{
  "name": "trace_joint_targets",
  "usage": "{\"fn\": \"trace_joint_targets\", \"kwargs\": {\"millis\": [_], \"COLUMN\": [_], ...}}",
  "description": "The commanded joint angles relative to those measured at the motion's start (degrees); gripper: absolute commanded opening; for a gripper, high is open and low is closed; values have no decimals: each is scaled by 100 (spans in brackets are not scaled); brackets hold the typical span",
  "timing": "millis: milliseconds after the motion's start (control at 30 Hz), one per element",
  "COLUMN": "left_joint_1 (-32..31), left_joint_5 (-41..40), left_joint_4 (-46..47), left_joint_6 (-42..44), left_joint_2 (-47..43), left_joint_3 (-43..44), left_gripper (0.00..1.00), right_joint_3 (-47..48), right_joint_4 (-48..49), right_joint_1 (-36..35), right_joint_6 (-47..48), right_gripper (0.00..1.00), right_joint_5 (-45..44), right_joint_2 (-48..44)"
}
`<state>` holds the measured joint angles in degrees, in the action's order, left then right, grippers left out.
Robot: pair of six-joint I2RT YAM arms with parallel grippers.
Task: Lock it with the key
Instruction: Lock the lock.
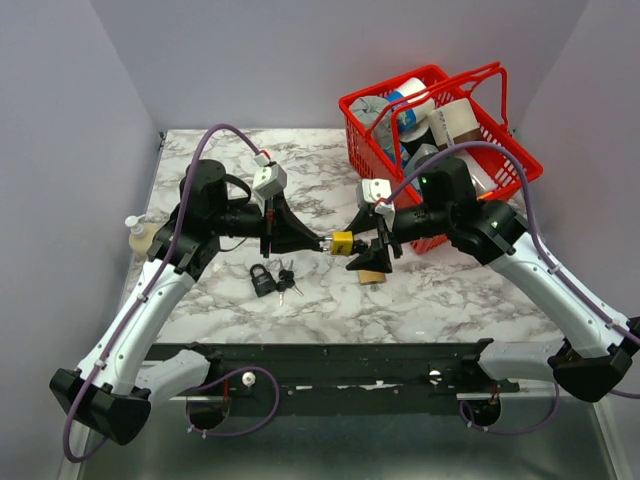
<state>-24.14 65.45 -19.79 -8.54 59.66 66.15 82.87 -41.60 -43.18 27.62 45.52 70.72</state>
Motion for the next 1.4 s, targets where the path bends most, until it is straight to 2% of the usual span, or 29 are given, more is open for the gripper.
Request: {"fn": "trace_joint_targets", "kwargs": {"millis": [0, 133, 167, 233, 267, 333, 567, 967, 1100, 1367], "left_joint_1": [-73, -178, -187, -205, -205, -257, -643, -1136, -1303, -1391], "left_joint_5": [161, 100, 65, 47, 12, -23, -392, -823, -928, -1280], "left_joint_4": [661, 652, 652, 652, 661, 669, 810, 1820, 1926, 1953], "left_joint_6": [-218, -236, -228, -201, -201, -201, -210, -790, -860, -844], "left_joint_2": [-156, -165, -165, -174, -174, -183, -165, 107, 169, 108], "left_joint_3": [-14, 38, 38, 47, 38, 30, -233, -647, -682, -753], "left_gripper": [0, 0, 0, 0, 0, 0, 0, 0, 0, 0], "right_joint_3": [45, 203, 229, 256, 265, 273, 273, 510, 642, 625], "right_joint_4": [-181, -173, -181, -181, -181, -181, 196, 231, 328, 408], "right_joint_1": [-42, -33, -33, -33, -41, -41, -41, -59, -59, -50], "right_joint_6": [-72, -98, -90, -107, -116, -125, -274, -221, -335, -705], "right_gripper": [68, 54, 44, 35, 20, 1, 1, 1, 1, 1], "right_joint_5": [194, 300, 317, 326, 335, 335, 229, 608, 572, 1046], "right_joint_2": [82, 258, 276, 293, 311, 320, 267, 486, 592, 645]}}
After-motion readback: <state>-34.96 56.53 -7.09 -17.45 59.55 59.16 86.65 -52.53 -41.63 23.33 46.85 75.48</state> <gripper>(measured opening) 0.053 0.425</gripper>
